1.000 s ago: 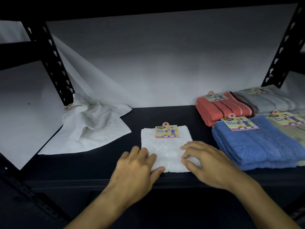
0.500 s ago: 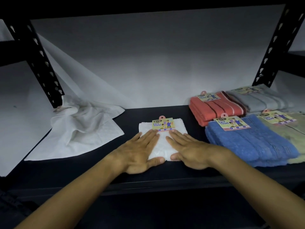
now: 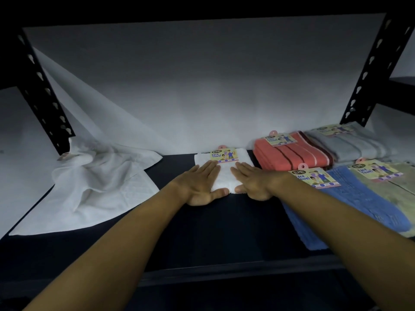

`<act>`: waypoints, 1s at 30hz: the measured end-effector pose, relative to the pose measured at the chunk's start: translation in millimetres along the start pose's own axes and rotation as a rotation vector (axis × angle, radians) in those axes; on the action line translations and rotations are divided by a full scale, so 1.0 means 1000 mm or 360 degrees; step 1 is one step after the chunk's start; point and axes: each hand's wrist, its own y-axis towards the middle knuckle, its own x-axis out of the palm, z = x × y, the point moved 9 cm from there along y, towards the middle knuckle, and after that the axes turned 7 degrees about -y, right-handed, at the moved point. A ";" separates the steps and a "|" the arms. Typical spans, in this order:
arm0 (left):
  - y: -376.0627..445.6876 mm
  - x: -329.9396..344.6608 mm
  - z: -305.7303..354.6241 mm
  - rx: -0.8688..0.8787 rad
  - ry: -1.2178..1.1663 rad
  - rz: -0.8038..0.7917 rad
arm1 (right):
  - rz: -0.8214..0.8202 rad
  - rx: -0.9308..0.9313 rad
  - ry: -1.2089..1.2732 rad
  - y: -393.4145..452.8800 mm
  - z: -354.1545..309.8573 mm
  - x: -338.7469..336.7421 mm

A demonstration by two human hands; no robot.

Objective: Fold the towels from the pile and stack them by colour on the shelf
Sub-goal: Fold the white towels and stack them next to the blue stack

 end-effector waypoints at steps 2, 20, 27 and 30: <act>0.004 0.000 -0.001 0.0018 0.0002 0.0005 | -0.0001 0.0001 0.0009 0.001 0.001 0.000; 0.024 -0.002 0.001 0.0018 0.0003 0.0025 | -0.0031 0.0038 -0.0057 0.009 0.018 -0.002; 0.027 -0.003 0.002 0.0036 -0.0010 0.0049 | -0.0034 0.0041 -0.0057 0.011 0.019 -0.003; 0.019 -0.007 0.003 0.0044 -0.0045 0.0096 | 0.0004 0.0048 -0.0014 0.010 0.020 -0.008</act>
